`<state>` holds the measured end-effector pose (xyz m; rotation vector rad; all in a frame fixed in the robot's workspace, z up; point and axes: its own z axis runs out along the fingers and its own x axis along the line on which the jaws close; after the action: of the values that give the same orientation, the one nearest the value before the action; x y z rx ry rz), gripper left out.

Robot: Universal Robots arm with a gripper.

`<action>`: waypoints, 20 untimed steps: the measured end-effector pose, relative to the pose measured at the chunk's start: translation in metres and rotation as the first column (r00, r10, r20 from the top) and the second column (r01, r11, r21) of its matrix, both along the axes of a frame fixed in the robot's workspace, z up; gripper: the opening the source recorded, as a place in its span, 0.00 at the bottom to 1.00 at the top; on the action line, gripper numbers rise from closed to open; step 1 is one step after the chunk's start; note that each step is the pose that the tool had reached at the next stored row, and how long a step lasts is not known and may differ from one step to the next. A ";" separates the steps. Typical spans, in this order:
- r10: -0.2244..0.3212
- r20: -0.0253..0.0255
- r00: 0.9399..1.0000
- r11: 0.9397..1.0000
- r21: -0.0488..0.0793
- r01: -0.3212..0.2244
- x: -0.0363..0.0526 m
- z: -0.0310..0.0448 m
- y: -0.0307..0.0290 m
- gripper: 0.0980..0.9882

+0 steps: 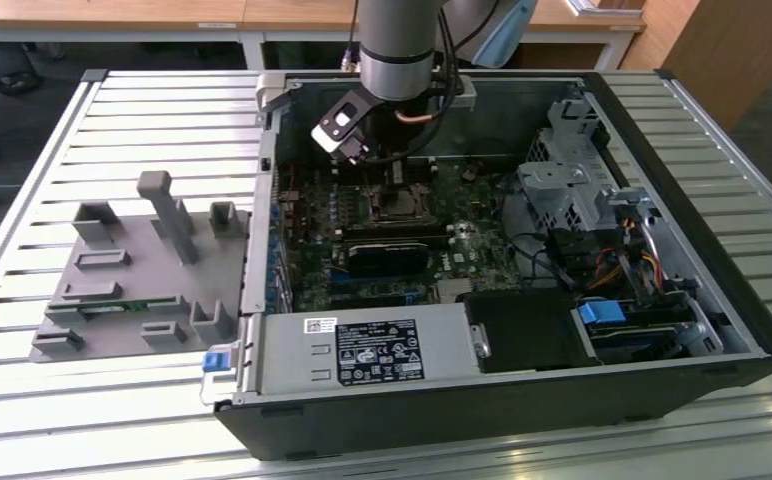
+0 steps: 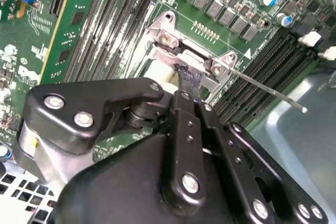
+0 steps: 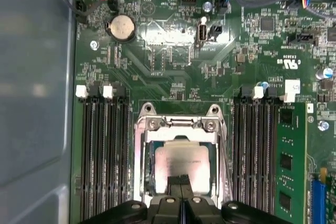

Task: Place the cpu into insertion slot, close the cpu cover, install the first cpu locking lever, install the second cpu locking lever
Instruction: 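Close the cpu cover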

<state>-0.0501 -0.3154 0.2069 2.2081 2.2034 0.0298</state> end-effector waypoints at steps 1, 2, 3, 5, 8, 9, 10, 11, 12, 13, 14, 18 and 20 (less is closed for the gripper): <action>0.001 0.004 1.000 1.000 0.000 -0.001 -0.0004 0.0000 0.0000 0.01; 0.003 0.009 1.000 1.000 0.000 -0.003 -0.0011 0.0000 0.0000 0.01; 0.004 0.013 1.000 1.000 0.000 -0.004 -0.0019 0.0000 -0.0001 0.01; 0.007 0.022 1.000 1.000 0.000 -0.007 -0.0035 -0.0005 0.0000 0.01; 0.011 0.029 1.000 1.000 0.001 -0.011 -0.0060 -0.0016 0.0000 0.01; 0.011 0.029 1.000 1.000 0.000 -0.011 -0.0065 -0.0020 0.0000 0.01; 0.011 0.029 1.000 1.000 0.001 -0.011 -0.0065 -0.0025 0.0000 0.01; 0.011 0.029 1.000 1.000 0.000 -0.011 -0.0065 -0.0032 0.0000 0.01; 0.011 0.029 1.000 1.000 0.000 -0.011 -0.0065 -0.0039 0.0000 0.01; 0.011 0.029 1.000 1.000 0.000 -0.011 -0.0066 -0.0046 0.0000 0.01; 0.011 0.029 1.000 1.000 0.000 -0.011 -0.0066 -0.0055 0.0000 0.01; 0.011 0.028 1.000 1.000 0.000 -0.011 -0.0037 -0.0072 -0.0001 0.01; 0.011 0.028 1.000 1.000 0.000 -0.011 -0.0008 -0.0077 -0.0001 0.01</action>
<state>-0.0509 -0.3156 0.1993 2.1822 2.2005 0.0611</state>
